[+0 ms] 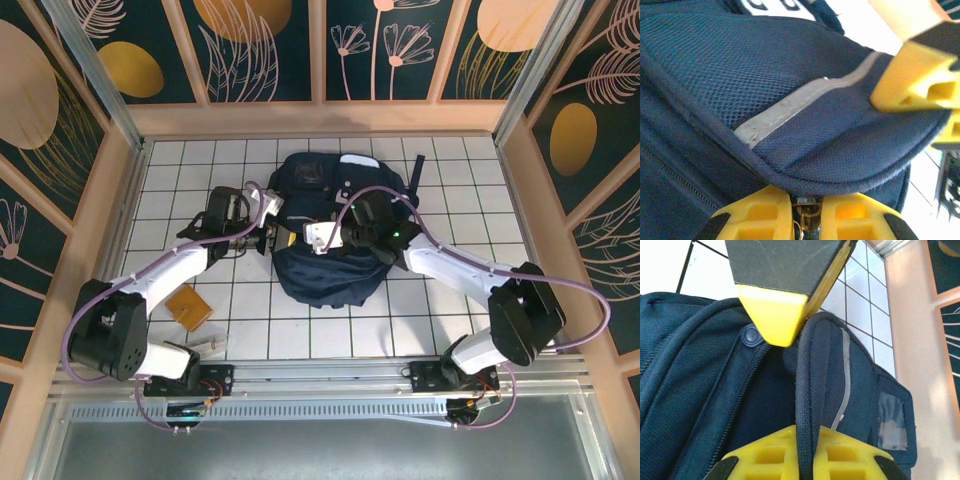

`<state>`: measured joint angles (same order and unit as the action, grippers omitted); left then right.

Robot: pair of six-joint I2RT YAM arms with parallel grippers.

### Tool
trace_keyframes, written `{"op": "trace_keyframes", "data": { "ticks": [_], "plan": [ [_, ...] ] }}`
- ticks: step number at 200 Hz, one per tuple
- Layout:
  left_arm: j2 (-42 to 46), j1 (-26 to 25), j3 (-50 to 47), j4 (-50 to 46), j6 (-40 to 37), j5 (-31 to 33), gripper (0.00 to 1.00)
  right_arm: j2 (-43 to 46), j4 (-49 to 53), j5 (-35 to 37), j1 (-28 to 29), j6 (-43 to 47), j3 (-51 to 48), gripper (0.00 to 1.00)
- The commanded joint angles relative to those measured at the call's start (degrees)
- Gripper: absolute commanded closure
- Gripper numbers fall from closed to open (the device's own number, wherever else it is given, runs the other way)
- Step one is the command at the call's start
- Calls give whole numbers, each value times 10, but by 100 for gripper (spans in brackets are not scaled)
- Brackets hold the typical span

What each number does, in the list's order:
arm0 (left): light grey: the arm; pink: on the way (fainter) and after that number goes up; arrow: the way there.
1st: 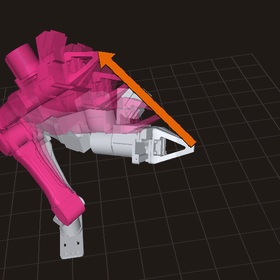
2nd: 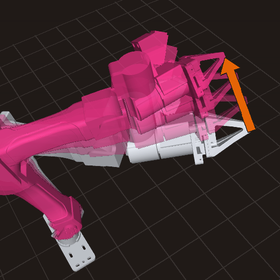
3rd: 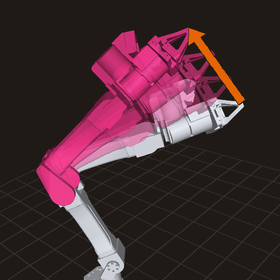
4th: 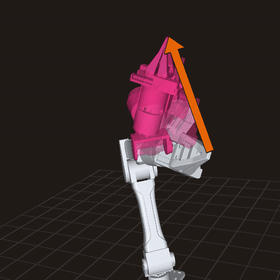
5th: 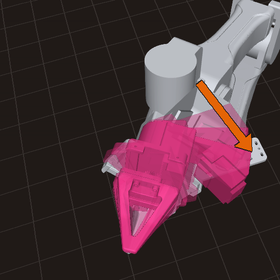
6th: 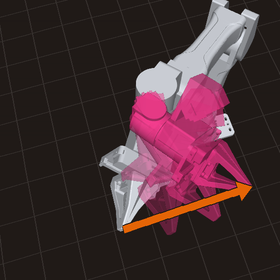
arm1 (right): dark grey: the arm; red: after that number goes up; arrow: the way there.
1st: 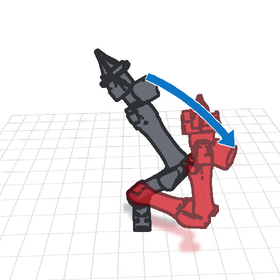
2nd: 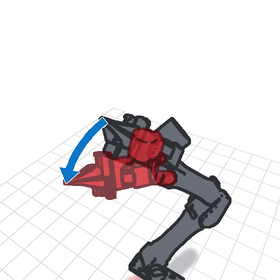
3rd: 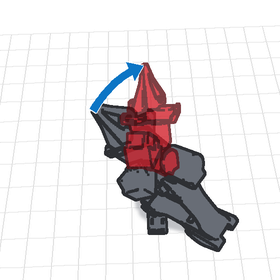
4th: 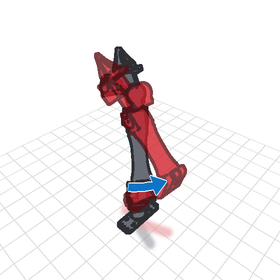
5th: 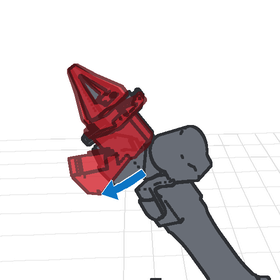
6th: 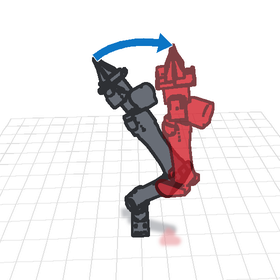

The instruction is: Pack the student bag

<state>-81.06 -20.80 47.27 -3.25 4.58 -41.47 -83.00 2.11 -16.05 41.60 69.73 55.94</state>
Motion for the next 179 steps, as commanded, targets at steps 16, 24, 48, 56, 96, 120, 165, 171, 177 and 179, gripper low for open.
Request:
{"op": "trace_keyframes", "data": {
  "ticks": [16, 24, 48, 56, 96, 120, 165, 171, 177, 179],
  "plan": [
    [-45, 19, 3, -36, -61, -169, 87, 47, 5, -27, -18, 33, -4, 100],
    [-53, 18, 0, -27, -48, -186, 86, 47, 5, -27, -19, 33, -3, 100],
    [-61, 19, -3, -15, -17, -193, 79, 42, 11, -28, -19, 31, 4, 100],
    [-59, 18, -7, -4, -1, -193, 72, 39, 12, -28, -18, 32, 7, 100],
    [-57, 18, -24, 59, 117, -181, 67, 22, 22, -28, -17, 31, 27, 100],
    [-62, 19, -28, 51, 121, -160, 71, 16, 23, -28, -14, 31, 33, 100],
    [-60, 19, -29, 51, 105, -193, 92, 12, 27, -24, -14, 34, 35, 100],
    [-57, 19, -29, 53, 101, -206, 92, 12, 27, -22, -14, 34, 34, 100],
    [-55, 19, -28, 55, 98, -215, 93, 11, 28, -21, -14, 35, 33, 100],
    [-55, 19, -29, 54, 98, -218, 94, 11, 28, -21, -14, 36, 33, 100]
  ]
}}
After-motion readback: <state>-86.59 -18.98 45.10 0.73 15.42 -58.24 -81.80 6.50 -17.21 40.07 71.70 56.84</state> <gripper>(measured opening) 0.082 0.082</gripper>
